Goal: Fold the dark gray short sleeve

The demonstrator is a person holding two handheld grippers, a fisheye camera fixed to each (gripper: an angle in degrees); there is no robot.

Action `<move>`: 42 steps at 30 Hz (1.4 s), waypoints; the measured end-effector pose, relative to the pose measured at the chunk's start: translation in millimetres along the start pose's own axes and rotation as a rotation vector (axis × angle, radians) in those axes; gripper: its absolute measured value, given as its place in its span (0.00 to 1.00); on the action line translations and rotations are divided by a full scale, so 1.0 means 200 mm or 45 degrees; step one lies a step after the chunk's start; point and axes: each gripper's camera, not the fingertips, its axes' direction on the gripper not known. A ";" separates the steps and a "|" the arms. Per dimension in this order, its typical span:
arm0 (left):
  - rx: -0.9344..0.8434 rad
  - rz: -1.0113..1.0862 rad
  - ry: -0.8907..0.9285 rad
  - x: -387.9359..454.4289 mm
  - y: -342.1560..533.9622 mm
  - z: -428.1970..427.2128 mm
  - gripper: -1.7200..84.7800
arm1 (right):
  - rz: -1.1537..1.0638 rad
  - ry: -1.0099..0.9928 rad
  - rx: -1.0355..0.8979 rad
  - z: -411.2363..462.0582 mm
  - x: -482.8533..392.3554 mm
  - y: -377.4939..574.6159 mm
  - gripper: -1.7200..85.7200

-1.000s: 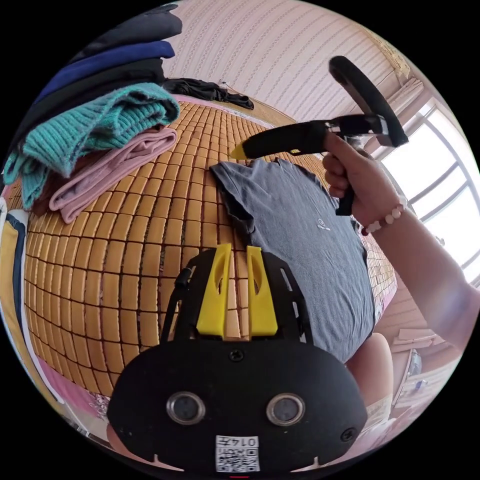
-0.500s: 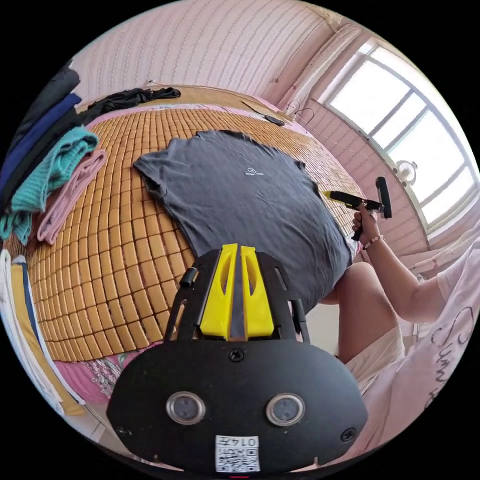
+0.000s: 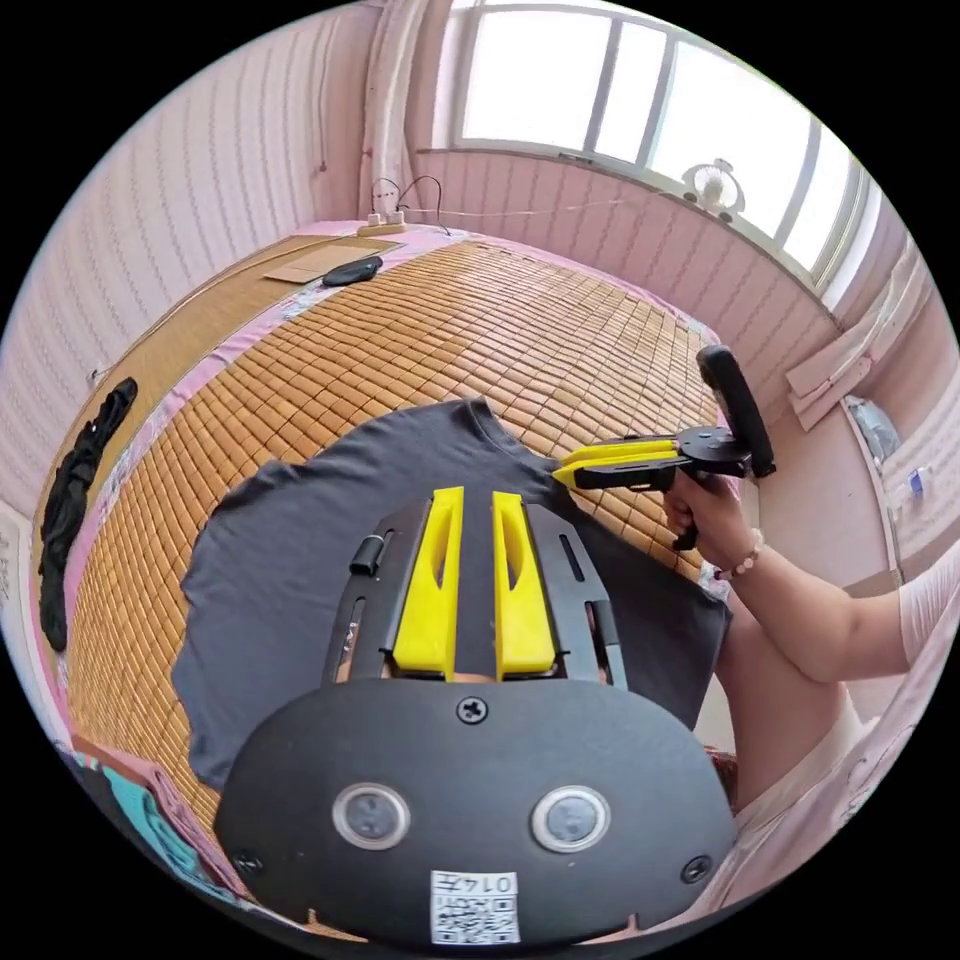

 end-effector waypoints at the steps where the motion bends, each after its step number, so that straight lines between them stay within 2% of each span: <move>1: -0.029 0.030 -0.058 0.01 -0.12 0.06 0.08 | 0.004 0.004 -0.012 -0.01 0.01 -0.01 0.10; 7: -0.063 -0.045 0.061 0.03 -0.57 0.28 0.08 | -0.063 0.021 -0.074 -0.05 0.10 -0.03 0.07; 16: -0.284 -0.056 -0.073 0.11 -0.87 0.54 0.09 | -0.005 -0.074 -0.051 -0.18 0.34 -0.03 0.06; 22: -0.276 -0.090 -0.088 0.10 -0.96 0.51 0.06 | 0.036 -0.151 0.031 -0.26 0.43 -0.04 0.11; 25: -0.242 -0.168 -0.048 0.06 -0.98 0.47 0.05 | 0.026 -0.125 -0.029 -0.23 0.45 -0.04 0.07; 31: -0.078 -0.267 0.032 -0.06 -0.95 0.27 0.05 | -0.003 -0.107 0.018 -0.28 0.47 -0.05 0.04; 34: -0.032 -0.311 0.052 -0.13 -0.90 0.15 0.05 | -0.106 -0.222 0.102 -0.33 0.46 -0.04 0.03; 36: -0.025 -0.317 0.011 -0.18 -0.85 0.10 0.05 | -0.210 -0.450 0.093 -0.33 0.45 -0.04 0.03; 37: -0.022 -0.328 -0.023 -0.20 -0.80 0.07 0.05 | -0.225 -0.472 0.078 -0.32 0.44 -0.04 0.03; 42: -0.159 -0.376 -0.106 -0.29 -0.63 0.10 0.09 | -0.257 -0.319 0.016 -0.28 0.38 -0.05 0.02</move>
